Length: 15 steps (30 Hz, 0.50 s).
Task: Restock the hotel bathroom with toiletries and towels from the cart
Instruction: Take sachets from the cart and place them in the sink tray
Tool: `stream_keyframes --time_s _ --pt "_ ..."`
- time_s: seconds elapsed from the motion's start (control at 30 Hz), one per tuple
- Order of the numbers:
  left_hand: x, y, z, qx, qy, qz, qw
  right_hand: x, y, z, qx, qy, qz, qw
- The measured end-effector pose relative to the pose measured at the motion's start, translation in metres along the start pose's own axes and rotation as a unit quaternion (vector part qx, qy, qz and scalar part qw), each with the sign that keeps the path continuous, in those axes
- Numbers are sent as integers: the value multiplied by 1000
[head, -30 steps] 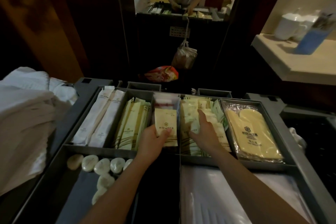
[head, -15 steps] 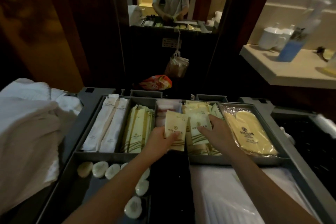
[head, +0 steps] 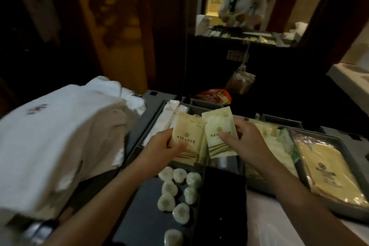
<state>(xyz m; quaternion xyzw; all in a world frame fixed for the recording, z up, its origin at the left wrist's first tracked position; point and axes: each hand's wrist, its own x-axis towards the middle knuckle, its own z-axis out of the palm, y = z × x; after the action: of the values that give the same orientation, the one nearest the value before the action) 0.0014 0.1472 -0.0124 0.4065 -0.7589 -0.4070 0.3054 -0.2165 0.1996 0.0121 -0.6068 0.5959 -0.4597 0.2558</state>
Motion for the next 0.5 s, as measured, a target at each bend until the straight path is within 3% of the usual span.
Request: stream_keyframes --time_s 0.27,0.5 --pt "-102 -3 -55 67 154 -97 981 6 -34 72 64 -172 -75 980" --pt "-220 5 -59 47 299 -211 929 -21 -75 138 90 -387 -132 908"
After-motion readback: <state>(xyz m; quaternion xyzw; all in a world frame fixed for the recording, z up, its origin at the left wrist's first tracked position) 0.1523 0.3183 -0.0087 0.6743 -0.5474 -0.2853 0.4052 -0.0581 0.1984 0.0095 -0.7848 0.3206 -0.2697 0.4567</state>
